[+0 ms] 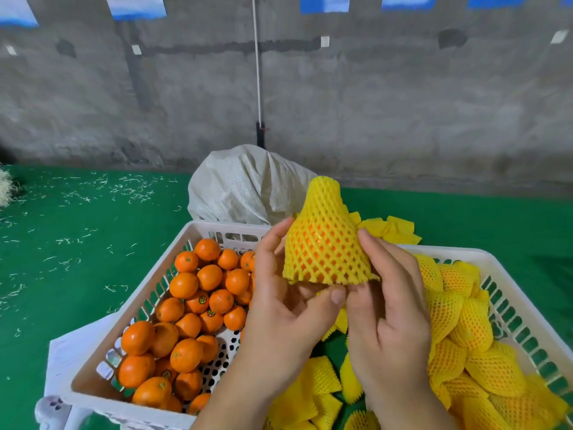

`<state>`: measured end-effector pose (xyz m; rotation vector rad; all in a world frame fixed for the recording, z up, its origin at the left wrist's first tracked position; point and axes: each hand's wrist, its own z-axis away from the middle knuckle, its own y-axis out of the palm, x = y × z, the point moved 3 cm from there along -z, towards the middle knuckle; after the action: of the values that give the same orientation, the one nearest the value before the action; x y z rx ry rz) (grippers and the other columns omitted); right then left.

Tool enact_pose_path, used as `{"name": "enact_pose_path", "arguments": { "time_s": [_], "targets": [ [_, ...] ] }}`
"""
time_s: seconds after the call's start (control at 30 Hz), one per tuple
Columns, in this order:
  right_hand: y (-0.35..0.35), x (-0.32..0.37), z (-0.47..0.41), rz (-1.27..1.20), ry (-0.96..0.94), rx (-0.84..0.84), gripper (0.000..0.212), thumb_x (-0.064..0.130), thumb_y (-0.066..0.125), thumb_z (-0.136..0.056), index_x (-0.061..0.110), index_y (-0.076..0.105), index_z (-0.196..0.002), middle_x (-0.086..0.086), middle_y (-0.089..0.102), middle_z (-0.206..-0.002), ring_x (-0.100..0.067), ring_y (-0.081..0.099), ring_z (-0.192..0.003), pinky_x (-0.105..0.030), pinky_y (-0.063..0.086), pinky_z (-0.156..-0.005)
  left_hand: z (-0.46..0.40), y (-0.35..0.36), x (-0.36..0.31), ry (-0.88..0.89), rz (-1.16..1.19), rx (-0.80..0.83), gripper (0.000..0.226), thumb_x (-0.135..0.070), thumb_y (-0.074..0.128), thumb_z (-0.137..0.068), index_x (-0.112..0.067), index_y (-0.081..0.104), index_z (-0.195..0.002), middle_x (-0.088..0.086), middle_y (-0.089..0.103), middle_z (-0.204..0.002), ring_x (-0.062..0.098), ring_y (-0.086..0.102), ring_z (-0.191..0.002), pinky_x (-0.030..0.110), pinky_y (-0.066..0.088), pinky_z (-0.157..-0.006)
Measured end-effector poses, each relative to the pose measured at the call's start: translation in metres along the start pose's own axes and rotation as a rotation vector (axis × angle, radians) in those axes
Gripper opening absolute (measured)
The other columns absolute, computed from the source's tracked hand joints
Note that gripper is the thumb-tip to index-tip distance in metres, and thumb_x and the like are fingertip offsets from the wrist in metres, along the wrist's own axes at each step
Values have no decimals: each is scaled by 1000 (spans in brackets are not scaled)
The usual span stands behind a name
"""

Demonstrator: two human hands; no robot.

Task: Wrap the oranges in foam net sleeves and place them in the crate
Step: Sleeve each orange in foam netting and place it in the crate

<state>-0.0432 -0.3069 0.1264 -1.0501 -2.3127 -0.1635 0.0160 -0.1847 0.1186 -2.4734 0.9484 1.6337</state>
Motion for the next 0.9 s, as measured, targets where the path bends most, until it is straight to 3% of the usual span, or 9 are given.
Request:
{"name": "enact_pose_path", "arguments": {
  "time_s": [0.1, 0.27, 0.33, 0.4, 0.47, 0.57, 0.67, 0.77, 0.9],
  "targets": [
    [-8, 17, -7, 36, -91, -84, 35, 6, 50, -100, 8, 62, -132, 2, 59, -127, -13, 59, -123, -22, 45, -102, 2, 0, -17, 57, -39, -18, 75, -9, 83, -82, -37, 49, -144, 7, 62, -140, 27, 69, -119, 33, 59, -91],
    [4, 30, -3, 28, -106, -3, 26, 12, 54, -98, 16, 68, -121, 3, 62, -122, -15, 62, -117, -23, 48, -96, 3, -12, -22, 66, -116, -246, 67, -25, 89, -67, -41, 61, -125, 6, 72, -124, 28, 73, -109, 29, 60, -82],
    [11, 28, 5, -87, 82, 53, 27, 26, 59, -97, 25, 65, -124, 5, 60, -128, -22, 62, -119, -27, 52, -93, 6, -18, -21, 74, -145, -245, 67, -27, 87, -66, -44, 60, -124, 2, 72, -124, 23, 73, -110, 27, 59, -83],
    [18, 27, 12, -369, 385, 133, 52, 57, 65, -92, 33, 53, -136, 4, 62, -131, -24, 63, -120, -32, 56, -92, 10, -21, -21, 76, -191, -238, 67, -31, 88, -66, -46, 58, -123, -2, 71, -124, 21, 72, -110, 26, 59, -82],
    [25, 19, 22, -578, 653, 192, 76, 81, 68, -76, 48, 45, -140, 14, 64, -131, -15, 64, -121, -39, 54, -97, 13, -20, -20, 88, -249, -219, 68, -31, 89, -66, -45, 57, -125, -1, 71, -123, 21, 71, -109, 25, 58, -82],
    [29, 12, 30, -565, 823, 279, 72, 88, 72, -63, 73, 44, -127, 31, 62, -128, 1, 64, -118, -44, 50, -104, 19, -16, -12, 70, -261, -154, 68, -27, 89, -70, -39, 56, -128, -1, 71, -120, 19, 73, -102, 21, 58, -77],
    [27, 5, 36, -671, 887, 239, 69, 74, 84, -65, 63, 55, -127, 16, 67, -131, -12, 66, -122, -45, 50, -104, 23, -21, -2, -19, -313, -100, 72, -29, 89, -71, -40, 55, -134, -2, 72, -117, 23, 77, -96, 34, 63, -73],
    [27, 0, 40, -881, 1026, 118, 84, 68, 87, -65, 40, 58, -138, -5, 66, -136, -31, 66, -121, -50, 55, -97, 29, -37, 7, -62, -480, -55, 67, -34, 83, -77, -45, 57, -138, -1, 73, -110, 25, 75, -88, 49, 64, -75],
    [22, -8, 47, -1006, 1223, 13, 77, 54, 90, -66, 21, 64, -131, -19, 72, -121, -39, 73, -104, -45, 61, -75, 42, -39, 23, -74, -646, -50, 56, -51, 74, -83, -53, 60, -137, -13, 71, -112, 11, 70, -90, 21, 56, -74]
  ]
}}
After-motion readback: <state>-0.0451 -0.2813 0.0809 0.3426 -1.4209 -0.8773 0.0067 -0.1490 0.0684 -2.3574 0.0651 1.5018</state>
